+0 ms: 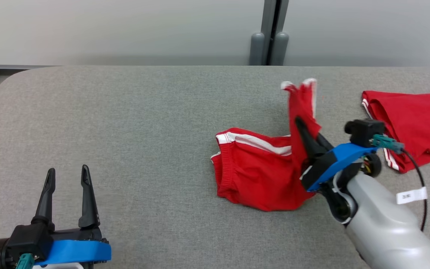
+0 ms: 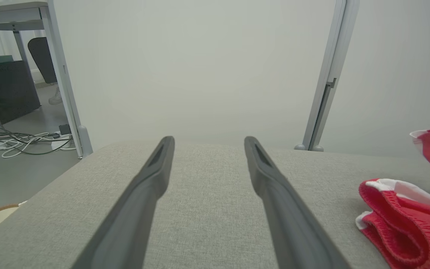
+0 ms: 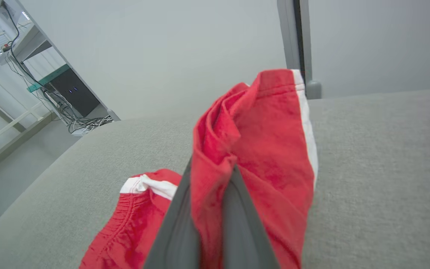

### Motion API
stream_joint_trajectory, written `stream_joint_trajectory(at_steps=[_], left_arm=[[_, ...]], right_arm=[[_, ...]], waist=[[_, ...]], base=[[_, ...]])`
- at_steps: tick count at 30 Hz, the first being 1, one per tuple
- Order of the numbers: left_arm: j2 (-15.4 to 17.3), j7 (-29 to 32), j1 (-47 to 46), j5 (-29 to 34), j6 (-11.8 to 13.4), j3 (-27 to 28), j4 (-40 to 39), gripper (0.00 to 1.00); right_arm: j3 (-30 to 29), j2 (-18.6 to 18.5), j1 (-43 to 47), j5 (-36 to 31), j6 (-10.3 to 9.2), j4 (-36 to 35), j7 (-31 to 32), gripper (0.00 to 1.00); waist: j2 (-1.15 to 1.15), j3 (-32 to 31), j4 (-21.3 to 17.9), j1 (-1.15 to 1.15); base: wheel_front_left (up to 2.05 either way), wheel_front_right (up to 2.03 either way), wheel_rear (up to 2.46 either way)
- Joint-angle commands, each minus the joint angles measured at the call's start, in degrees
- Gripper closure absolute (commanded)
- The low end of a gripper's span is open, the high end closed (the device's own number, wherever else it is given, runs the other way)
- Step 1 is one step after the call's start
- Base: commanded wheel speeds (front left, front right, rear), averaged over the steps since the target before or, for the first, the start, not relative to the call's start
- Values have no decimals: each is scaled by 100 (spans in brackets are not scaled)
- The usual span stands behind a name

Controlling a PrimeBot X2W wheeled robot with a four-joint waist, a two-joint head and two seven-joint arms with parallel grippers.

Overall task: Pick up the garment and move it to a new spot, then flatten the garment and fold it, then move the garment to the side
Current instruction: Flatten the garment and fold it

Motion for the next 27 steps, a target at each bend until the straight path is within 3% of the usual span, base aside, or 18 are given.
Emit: stream_joint_trajectory(at_steps=[1, 19, 20, 21, 22, 27], left_arm=[[-2, -24, 25, -20, -2, 4, -12, 0], [-2, -24, 195, -96, 72, -54, 5, 0], [-2, -24, 197, -98, 73, -55, 11, 0], [-2, -24, 199, -99, 73, -60, 14, 0], [-2, -24, 201, -97, 75, -70, 19, 0], [-3, -24, 160, -75, 66, -120, 41, 0]], right_arm=[[90, 72, -53, -41, 3, -81, -12, 100], [1278, 518, 615, -130, 3, -293, 65, 100], [1296, 547, 654, -113, 3, -309, 45, 89], [1304, 568, 678, -100, 3, -331, 26, 11], [1333, 592, 715, -90, 3, -351, 10, 0], [1397, 636, 824, -98, 3, -527, -40, 0]], waist=[[0, -8, 43, 0], [0, -135, 272, 0], [0, -135, 260, 0], [0, -133, 246, 0], [0, -132, 236, 0], [0, -137, 198, 0]], base=[[0, 0, 0], [0, 0, 0], [0, 0, 0], [0, 0, 0], [0, 0, 0], [0, 0, 0]])
